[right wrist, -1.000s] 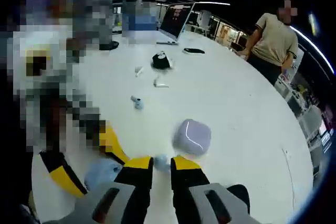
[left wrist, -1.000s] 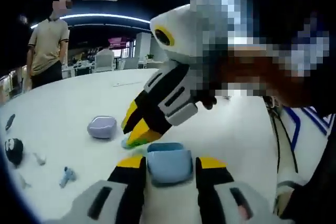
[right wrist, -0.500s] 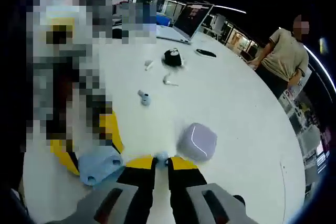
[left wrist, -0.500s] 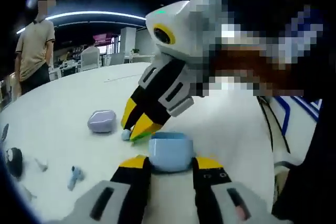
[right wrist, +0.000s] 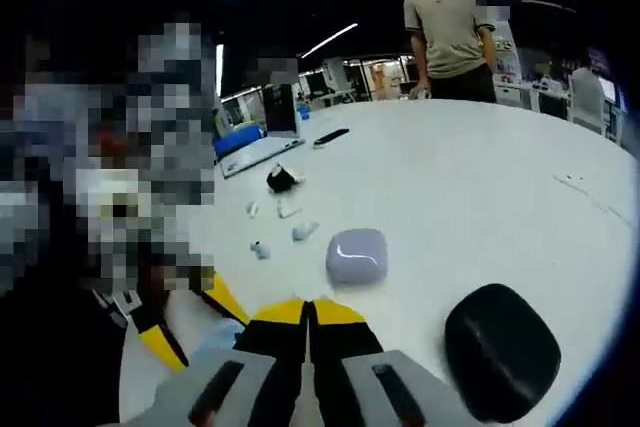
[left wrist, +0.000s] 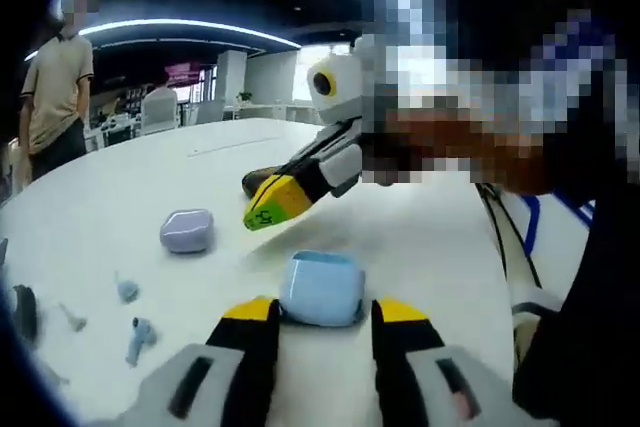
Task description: Pick up the earbuds from the table and place the earbuds into the earbud case
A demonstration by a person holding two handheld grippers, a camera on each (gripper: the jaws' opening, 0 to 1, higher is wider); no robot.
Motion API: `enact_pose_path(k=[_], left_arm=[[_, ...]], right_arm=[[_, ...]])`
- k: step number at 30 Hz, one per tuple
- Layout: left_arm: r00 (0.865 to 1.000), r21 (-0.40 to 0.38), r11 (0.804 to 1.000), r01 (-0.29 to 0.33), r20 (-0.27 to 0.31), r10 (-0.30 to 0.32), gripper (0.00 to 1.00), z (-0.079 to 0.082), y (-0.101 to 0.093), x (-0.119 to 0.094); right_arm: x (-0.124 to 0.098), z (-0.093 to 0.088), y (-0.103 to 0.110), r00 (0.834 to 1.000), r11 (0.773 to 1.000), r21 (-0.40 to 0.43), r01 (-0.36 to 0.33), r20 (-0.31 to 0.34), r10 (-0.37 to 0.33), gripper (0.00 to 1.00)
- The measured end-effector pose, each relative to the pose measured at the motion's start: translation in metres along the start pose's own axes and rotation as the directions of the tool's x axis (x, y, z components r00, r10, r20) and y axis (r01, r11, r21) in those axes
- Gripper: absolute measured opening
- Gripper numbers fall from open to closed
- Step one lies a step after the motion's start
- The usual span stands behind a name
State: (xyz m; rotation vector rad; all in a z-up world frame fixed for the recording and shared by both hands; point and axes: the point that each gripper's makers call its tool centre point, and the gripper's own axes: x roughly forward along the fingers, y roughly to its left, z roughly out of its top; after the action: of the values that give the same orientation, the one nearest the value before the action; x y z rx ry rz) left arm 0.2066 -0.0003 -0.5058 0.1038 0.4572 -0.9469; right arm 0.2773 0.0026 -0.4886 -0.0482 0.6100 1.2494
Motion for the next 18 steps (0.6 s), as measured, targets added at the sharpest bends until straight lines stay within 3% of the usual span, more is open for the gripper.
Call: enact_pose_path(k=[4, 10, 14, 18], left_arm=[[1.000, -0.014, 1.000, 0.002, 0.015, -0.002, 0.39, -0.001, 0.001, -0.003], [0.999, -0.042, 0.999, 0.011, 0.034, -0.010, 0.39, 0.001, -0.001, -0.004], [0.999, -0.045, 0.999, 0.021, 0.043, -0.019, 0.40, 0.002, -0.008, -0.003], [0.998, -0.044, 0.999, 0.031, 0.047, -0.029, 0.40, 0.005, -0.012, 0.002]], right_arm=[[0.011, 0.013, 0.010, 0.999, 0.991, -0.128, -0.036, -0.021, 0.033, 0.04], [0.037, 0.029, 0.027, 0.993, 0.955, -0.283, -0.093, -0.099, 0.067, 0.12], [0.054, 0.035, 0.034, 0.979, 0.899, -0.412, -0.149, -0.187, 0.076, 0.13], [0.065, 0.040, 0.037, 0.968, 0.885, -0.427, -0.184, -0.232, 0.090, 0.17]])
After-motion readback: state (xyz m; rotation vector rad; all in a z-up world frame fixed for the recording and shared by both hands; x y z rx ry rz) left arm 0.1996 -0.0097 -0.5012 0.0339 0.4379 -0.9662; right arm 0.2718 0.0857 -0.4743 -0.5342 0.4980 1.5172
